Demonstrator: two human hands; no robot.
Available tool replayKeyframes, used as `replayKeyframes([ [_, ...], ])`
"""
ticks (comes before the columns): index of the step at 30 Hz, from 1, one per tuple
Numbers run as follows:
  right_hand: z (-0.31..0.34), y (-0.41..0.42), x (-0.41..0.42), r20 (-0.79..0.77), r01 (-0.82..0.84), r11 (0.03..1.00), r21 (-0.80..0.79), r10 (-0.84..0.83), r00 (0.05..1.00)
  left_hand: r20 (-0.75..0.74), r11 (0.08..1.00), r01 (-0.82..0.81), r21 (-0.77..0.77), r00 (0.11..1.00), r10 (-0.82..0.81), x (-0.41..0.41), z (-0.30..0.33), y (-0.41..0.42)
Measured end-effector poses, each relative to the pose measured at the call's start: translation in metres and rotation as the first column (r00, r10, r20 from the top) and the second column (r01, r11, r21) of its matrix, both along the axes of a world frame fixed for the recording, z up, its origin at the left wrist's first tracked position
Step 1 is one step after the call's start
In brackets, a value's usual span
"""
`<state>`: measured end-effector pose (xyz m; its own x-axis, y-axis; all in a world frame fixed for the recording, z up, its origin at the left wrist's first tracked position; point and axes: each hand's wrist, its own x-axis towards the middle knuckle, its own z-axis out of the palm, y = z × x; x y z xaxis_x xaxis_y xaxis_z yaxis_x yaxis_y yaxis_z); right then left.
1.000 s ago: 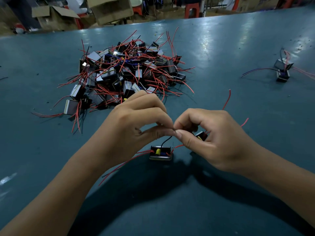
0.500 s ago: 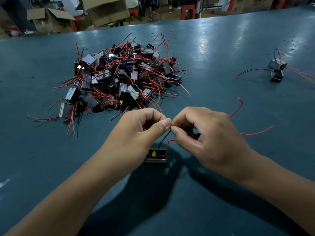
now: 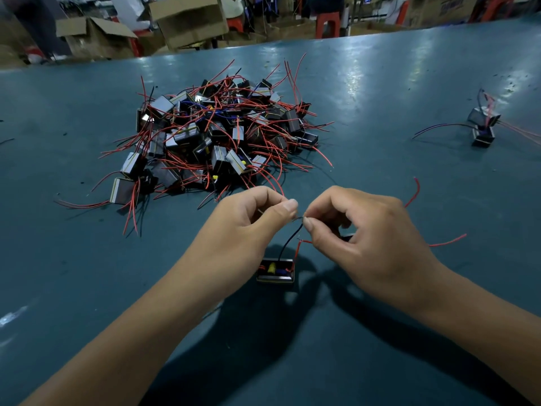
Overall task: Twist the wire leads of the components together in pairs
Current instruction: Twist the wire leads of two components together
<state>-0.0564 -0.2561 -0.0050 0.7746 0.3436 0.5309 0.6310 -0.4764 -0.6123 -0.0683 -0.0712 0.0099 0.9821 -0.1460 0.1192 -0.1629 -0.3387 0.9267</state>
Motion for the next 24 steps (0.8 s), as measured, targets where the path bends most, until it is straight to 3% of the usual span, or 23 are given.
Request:
replayKeyframes([
  [3,-0.0018,-0.002,0.0029,-0.089,-0.004,0.998,0.07,0.01,0.996,0.082,0.985,0.078,0.153,0.992,-0.091,0.0008,0.0015,0.0066],
  [6,-0.0039,-0.0033,0.0047,-0.133,0.01,0.996,0.09,0.002,0.991,0.143,0.971,0.051,0.233,0.986,-0.086,0.0007,-0.0002,0.0068],
  [24,-0.0064,-0.0072,0.0073,-0.028,-0.062,0.996,0.065,0.064,0.998,0.169,0.973,0.057,0.225,0.981,-0.097,0.0036,-0.0049,0.0042],
])
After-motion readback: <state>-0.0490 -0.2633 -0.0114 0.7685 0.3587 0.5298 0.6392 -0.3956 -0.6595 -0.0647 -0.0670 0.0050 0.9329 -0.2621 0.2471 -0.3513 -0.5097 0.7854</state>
